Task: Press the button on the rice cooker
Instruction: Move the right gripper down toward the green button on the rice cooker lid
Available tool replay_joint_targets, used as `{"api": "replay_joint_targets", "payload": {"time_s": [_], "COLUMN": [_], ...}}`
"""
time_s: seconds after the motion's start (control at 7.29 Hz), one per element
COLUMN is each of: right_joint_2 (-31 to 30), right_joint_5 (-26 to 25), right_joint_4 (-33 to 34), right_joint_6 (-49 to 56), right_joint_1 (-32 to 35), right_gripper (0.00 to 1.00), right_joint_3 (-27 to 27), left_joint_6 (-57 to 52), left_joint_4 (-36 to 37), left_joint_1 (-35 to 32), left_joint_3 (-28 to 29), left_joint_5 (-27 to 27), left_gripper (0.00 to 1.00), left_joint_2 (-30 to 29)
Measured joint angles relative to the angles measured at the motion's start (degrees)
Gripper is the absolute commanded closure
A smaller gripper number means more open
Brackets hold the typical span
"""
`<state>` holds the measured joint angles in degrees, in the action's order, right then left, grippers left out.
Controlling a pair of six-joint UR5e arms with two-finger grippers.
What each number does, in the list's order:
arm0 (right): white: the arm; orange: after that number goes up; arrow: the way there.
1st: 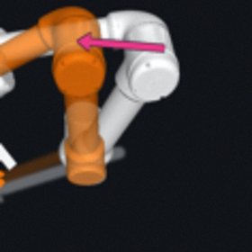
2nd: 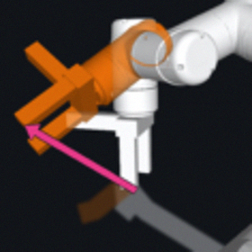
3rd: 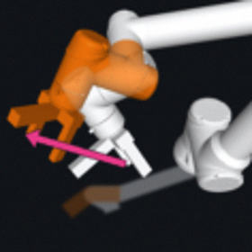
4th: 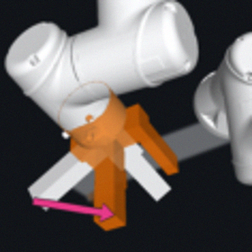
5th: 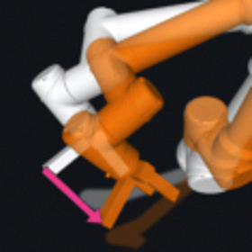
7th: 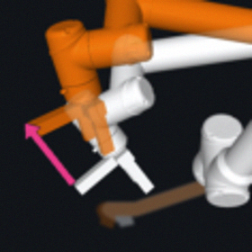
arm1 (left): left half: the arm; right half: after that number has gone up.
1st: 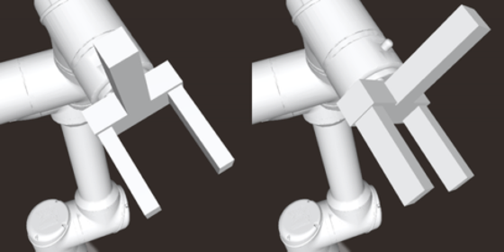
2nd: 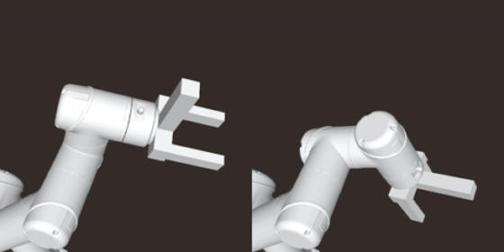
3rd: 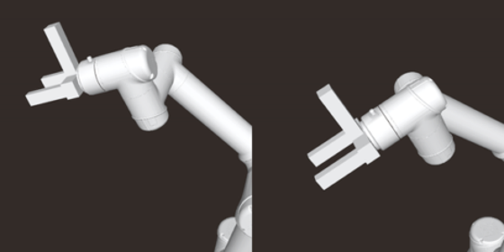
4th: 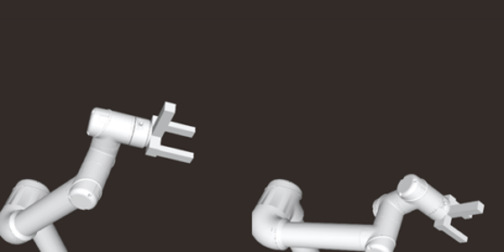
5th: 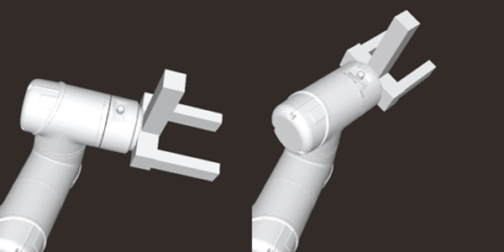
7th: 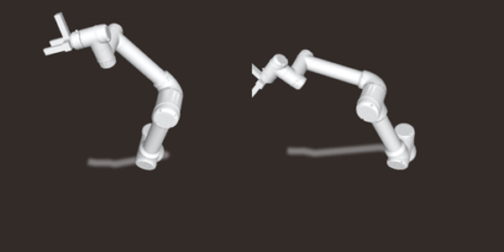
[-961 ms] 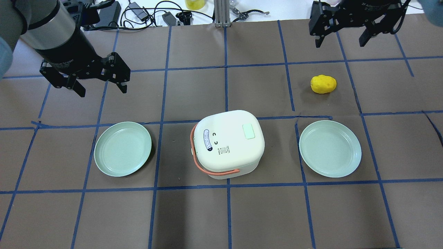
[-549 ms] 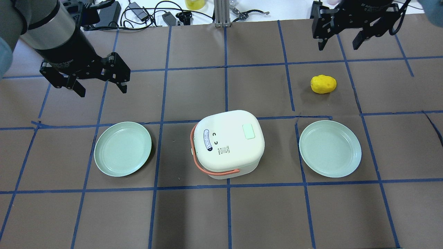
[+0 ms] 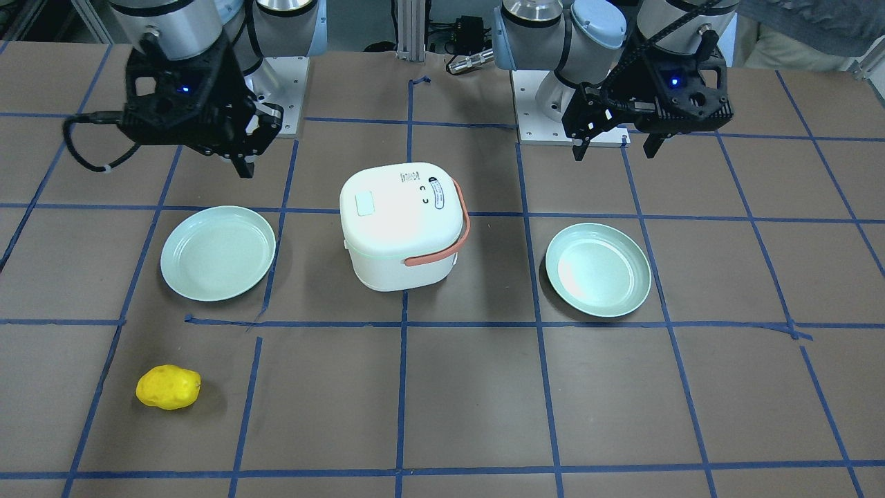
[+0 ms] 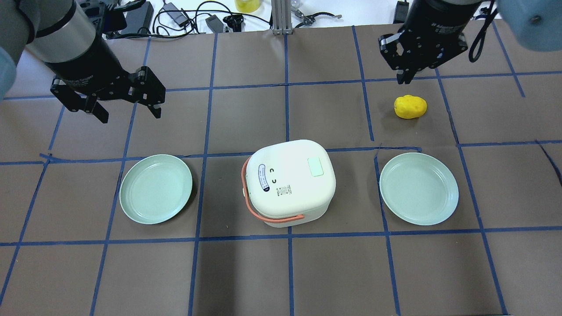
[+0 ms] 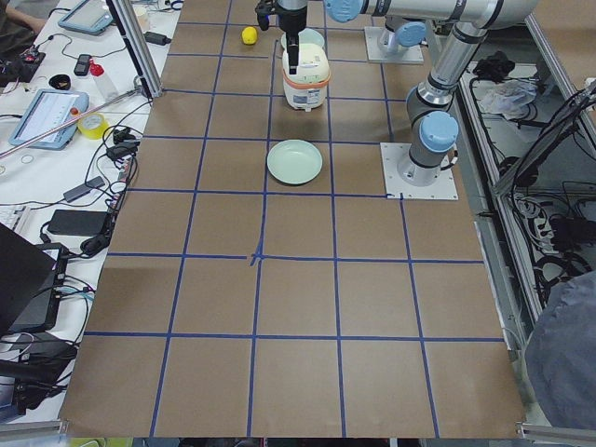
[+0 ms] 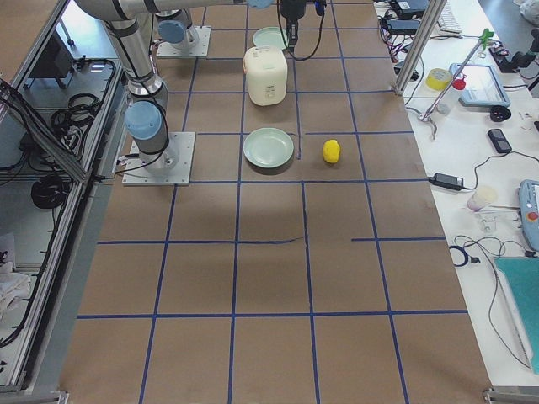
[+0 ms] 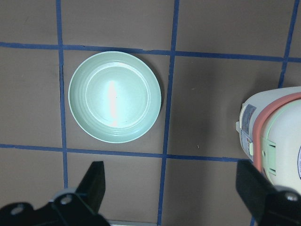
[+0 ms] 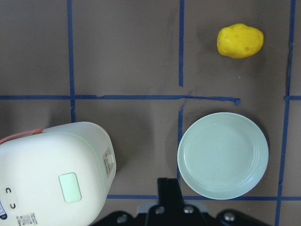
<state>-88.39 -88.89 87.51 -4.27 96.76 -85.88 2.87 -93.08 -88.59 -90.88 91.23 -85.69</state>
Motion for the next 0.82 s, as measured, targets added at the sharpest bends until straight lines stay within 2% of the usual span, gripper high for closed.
{"api": "replay_joint_targets", "payload": {"time_s": [0.41, 0.82], "right_joint_2": [0.3, 0.5], "right_joint_5": [0.2, 0.2], "right_joint_4": [2.3, 12.2], "right_joint_6": [-6.7, -10.4], "right_joint_1": [7.1, 10.9], "right_gripper": [1.00, 1.00], "right_joint_3": [-6.3, -13.7], "left_joint_6": [-0.1, 0.0], "left_joint_4": [0.0, 0.0], "left_joint_1": [0.0, 0.0], "left_joint_3": [0.0, 0.0], "left_joint_5": [0.0, 0.0], "left_gripper": [0.00, 0.00], "left_joint_2": [0.0, 0.0]}}
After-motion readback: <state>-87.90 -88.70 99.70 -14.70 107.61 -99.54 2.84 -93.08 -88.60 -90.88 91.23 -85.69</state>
